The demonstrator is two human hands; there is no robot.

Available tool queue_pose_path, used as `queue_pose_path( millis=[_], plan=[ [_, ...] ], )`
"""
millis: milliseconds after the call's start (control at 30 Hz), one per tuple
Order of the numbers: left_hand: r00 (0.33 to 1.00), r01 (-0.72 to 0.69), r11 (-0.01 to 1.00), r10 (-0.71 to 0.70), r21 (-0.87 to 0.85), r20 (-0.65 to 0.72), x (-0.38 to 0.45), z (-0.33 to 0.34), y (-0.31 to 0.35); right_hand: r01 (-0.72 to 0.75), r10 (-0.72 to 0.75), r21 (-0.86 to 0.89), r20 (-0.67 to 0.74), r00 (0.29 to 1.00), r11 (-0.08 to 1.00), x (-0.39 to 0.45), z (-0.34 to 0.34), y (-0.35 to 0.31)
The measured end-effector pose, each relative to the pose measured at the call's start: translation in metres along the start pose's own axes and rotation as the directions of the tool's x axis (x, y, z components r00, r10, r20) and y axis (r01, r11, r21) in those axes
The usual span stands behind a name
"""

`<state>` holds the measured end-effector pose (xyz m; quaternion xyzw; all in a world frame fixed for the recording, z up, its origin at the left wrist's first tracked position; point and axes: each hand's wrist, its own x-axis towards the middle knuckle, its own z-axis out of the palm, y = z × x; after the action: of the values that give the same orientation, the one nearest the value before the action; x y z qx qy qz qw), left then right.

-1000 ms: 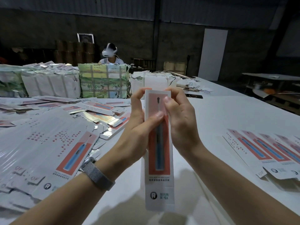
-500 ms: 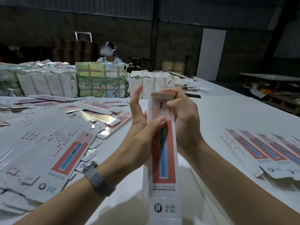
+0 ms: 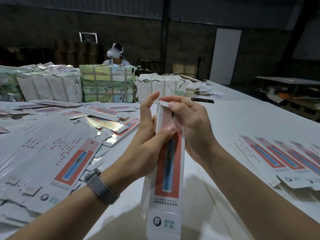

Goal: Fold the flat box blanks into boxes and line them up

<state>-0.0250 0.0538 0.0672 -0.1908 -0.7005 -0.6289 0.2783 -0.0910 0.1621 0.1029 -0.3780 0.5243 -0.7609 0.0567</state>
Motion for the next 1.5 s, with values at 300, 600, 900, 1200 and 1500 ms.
queue_pose_path(
  millis=[300, 600, 900, 1200, 1500],
  plan=[
    [0.992, -0.064, 0.993, 0.052, 0.103, 0.116, -0.002, -0.004, 0.003, 0.016, -0.017, -0.044, -0.008, 1.000, 0.999, 0.003, -0.007, -0.010],
    [0.989, -0.068, 0.984, 0.044, 0.167, 0.143, -0.001, -0.011, 0.002, 0.032, -0.019, -0.191, 0.067, 0.998, 0.981, 0.006, -0.017, -0.018],
    [0.996, -0.069, 0.985, 0.058, 0.159, 0.073, 0.002, -0.008, 0.005, 0.097, -0.070, -0.338, 0.089, 0.994, 0.936, 0.006, -0.017, -0.015],
    [0.998, -0.031, 0.993, 0.026, 0.110, 0.050, 0.004, -0.010, 0.010, 0.239, -0.186, -0.349, 0.179, 0.966, 0.906, 0.005, -0.020, -0.015],
    [0.998, -0.045, 0.996, 0.048, 0.079, -0.035, 0.009, -0.007, 0.008, 0.295, -0.303, -0.594, 0.090, 0.949, 0.748, 0.005, -0.008, -0.006]
  ],
)
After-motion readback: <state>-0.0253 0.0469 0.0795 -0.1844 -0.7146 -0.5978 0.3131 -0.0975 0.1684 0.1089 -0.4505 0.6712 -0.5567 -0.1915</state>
